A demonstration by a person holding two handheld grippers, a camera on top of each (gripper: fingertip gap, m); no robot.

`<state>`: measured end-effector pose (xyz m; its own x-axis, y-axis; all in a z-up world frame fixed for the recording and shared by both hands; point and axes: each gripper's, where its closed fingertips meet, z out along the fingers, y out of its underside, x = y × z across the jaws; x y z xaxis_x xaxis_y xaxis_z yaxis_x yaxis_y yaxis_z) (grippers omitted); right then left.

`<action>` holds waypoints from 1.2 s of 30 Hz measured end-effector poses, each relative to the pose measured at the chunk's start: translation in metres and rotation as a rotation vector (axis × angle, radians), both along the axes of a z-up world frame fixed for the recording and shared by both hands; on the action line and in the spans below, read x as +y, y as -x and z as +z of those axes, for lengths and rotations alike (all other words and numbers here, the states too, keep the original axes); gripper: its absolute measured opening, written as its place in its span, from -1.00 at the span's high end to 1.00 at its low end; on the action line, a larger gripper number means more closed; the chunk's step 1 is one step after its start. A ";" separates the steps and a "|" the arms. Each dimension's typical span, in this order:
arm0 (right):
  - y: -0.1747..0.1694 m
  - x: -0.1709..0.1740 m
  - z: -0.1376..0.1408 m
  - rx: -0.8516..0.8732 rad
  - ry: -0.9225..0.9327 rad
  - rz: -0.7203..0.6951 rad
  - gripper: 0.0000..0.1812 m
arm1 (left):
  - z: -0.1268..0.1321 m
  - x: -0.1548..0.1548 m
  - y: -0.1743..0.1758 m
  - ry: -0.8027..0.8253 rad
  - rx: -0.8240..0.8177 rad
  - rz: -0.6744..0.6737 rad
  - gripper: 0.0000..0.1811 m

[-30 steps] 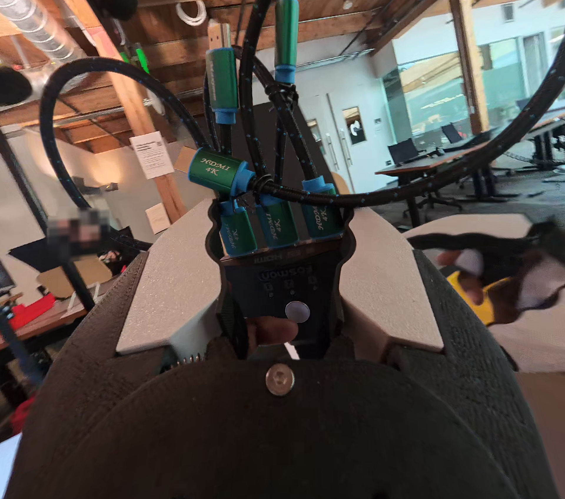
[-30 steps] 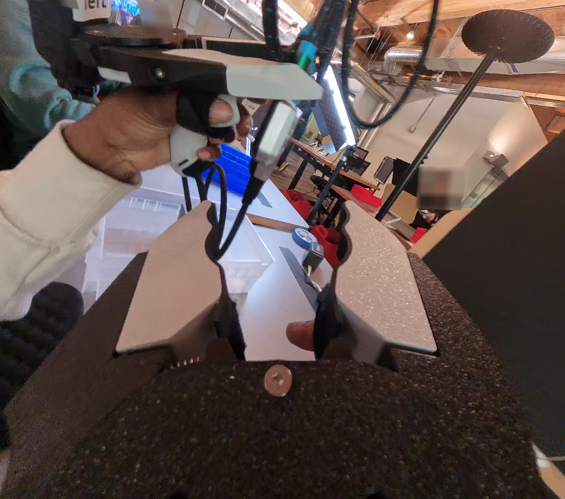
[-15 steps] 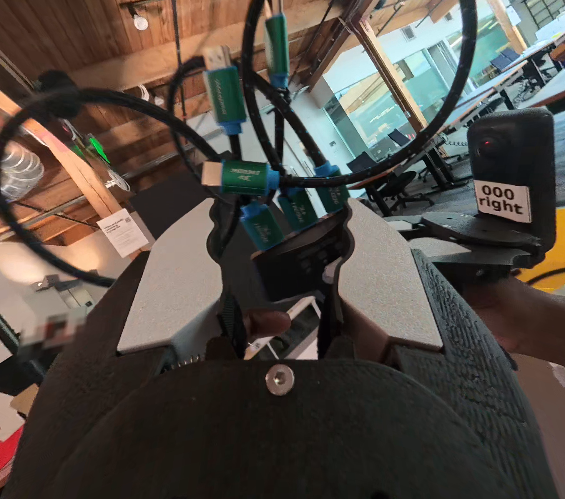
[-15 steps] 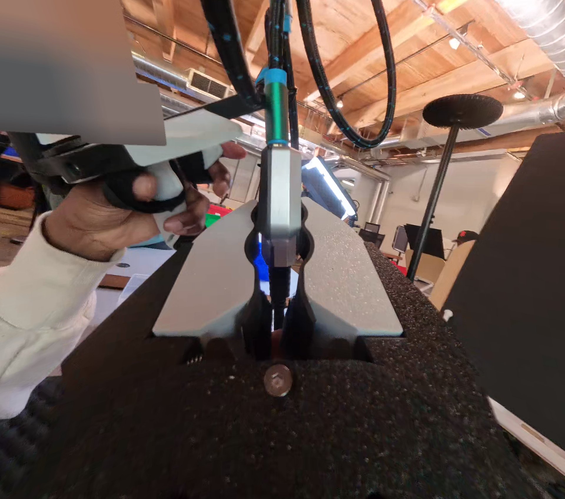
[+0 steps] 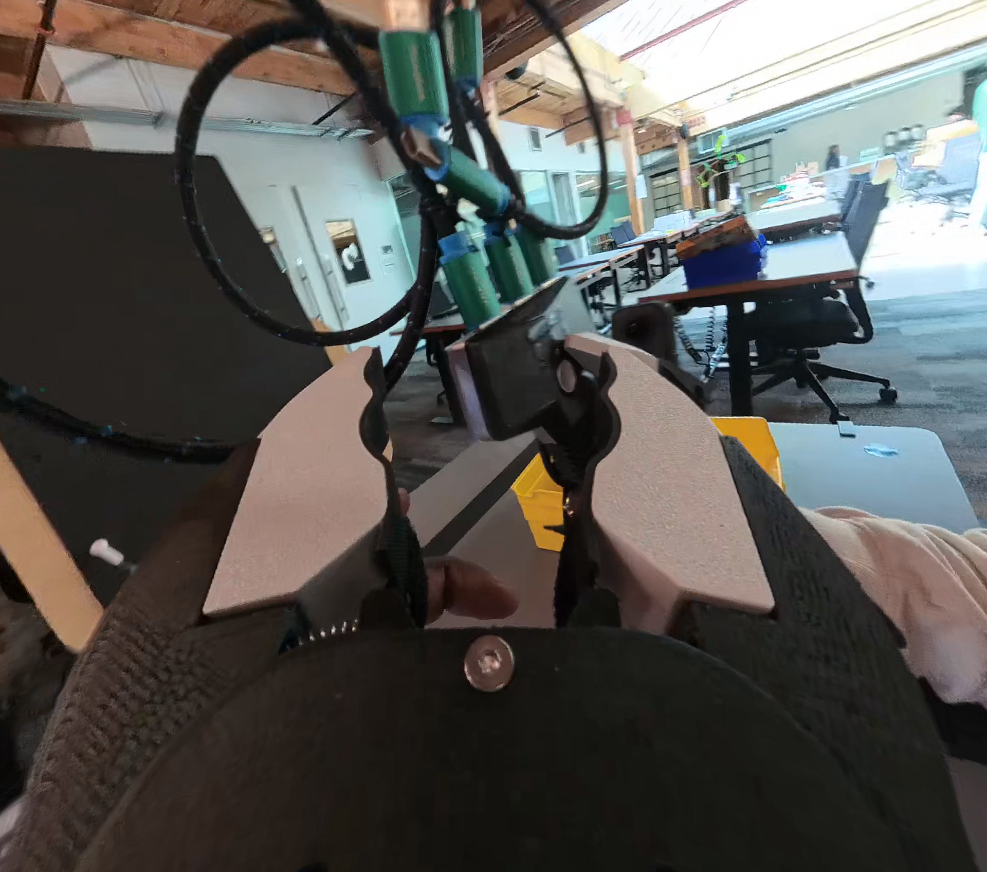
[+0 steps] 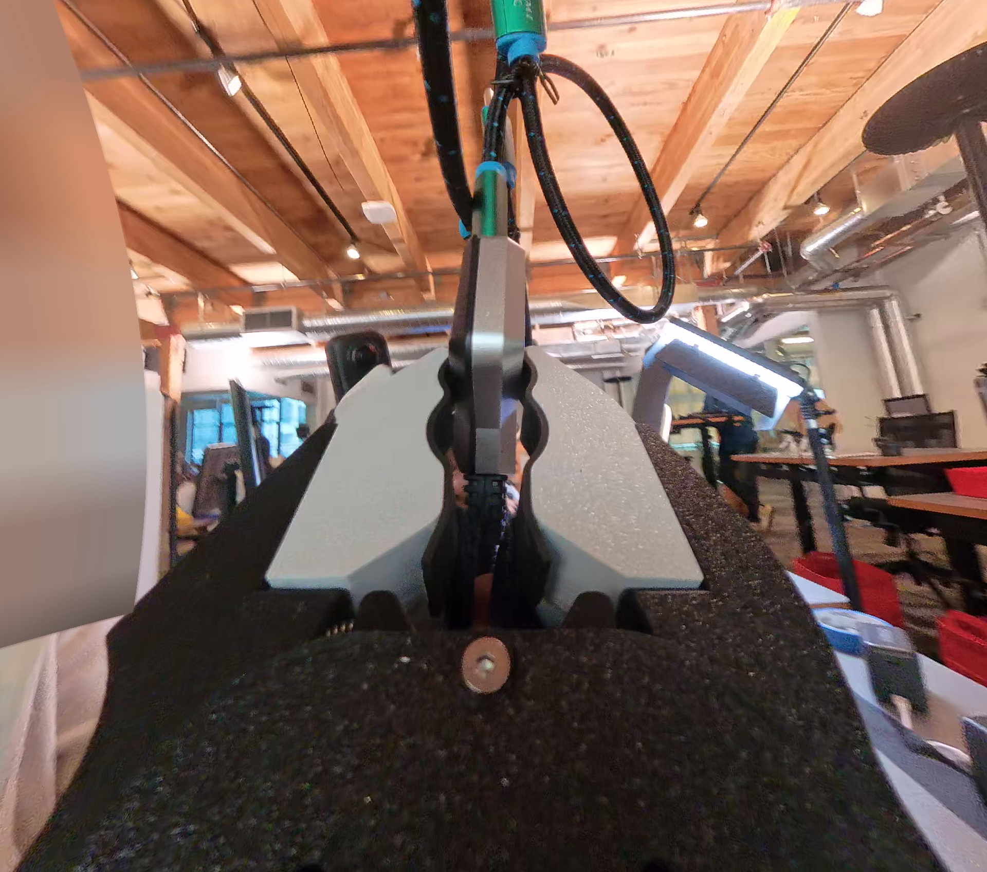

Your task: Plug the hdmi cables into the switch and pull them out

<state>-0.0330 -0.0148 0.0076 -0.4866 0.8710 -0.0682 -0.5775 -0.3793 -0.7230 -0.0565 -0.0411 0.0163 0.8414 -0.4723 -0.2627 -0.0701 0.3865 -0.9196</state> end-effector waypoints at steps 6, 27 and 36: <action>-0.013 0.013 0.005 0.103 0.128 0.121 0.77 | -0.006 -0.022 -0.024 -0.057 0.106 -0.186 0.22; 0.023 -0.012 -0.038 -0.441 -0.132 0.218 0.67 | -0.029 0.034 -0.028 0.090 -0.164 -0.251 0.60; -0.027 0.020 -0.028 -0.498 -0.371 -0.076 0.43 | -0.064 0.034 -0.057 0.414 -0.310 -0.508 0.63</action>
<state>-0.0060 0.0050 -0.0209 -0.4102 0.9110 0.0421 -0.1522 -0.0229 -0.9881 0.0004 -0.0068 -0.0480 0.4981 -0.8342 0.2368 0.3130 -0.0817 -0.9462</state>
